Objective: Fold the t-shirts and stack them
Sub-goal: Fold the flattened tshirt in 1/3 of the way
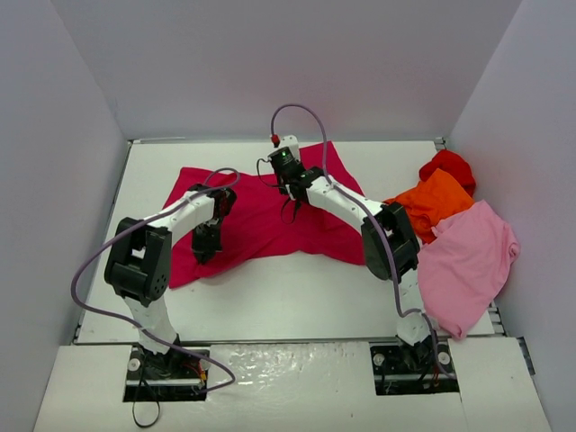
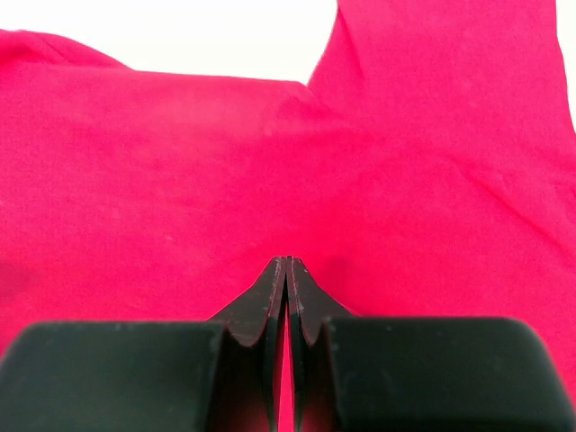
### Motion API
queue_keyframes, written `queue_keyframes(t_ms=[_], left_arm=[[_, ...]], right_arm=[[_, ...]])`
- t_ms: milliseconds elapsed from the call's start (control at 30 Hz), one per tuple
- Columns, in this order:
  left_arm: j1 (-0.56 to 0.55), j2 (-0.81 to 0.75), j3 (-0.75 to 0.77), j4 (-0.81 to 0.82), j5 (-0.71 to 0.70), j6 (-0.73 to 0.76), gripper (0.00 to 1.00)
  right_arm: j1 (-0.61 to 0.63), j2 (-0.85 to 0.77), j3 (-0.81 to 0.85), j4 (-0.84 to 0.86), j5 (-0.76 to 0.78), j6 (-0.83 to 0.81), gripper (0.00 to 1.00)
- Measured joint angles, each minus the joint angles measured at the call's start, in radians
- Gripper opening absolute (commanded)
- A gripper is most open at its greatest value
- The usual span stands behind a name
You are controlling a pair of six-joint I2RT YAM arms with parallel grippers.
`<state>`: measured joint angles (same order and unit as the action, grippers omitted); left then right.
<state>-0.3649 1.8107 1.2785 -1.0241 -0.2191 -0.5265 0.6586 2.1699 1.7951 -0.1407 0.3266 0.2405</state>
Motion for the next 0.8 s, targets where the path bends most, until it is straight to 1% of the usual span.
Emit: queue_keyframes(t_ms=[67,333,400,633,800], left_arm=[[0.0,-0.001,0.0,0.002,0.001,0.0,0.0],[-0.001,-0.005,0.0,0.005,0.007,0.004,0.0],[-0.001,-0.005,0.0,0.006,0.011,0.004,0.0],[-0.001,-0.008,0.0,0.012,0.02,0.004,0.0],[-0.001,-0.008,0.0,0.013,0.02,0.004,0.0]], right_arm=[[-0.003,-0.011,-0.037,0.004,0.005,0.003,0.0],[-0.005,-0.184,-0.391,-0.055,-0.026,0.083,0.0],[-0.005,-0.22,-0.442,-0.057,-0.028,0.097,0.0],[-0.005,-0.236,-0.467,-0.043,-0.03,0.104,0.0],[-0.011,-0.182,-0.454,-0.018,-0.036,0.102,0.0]])
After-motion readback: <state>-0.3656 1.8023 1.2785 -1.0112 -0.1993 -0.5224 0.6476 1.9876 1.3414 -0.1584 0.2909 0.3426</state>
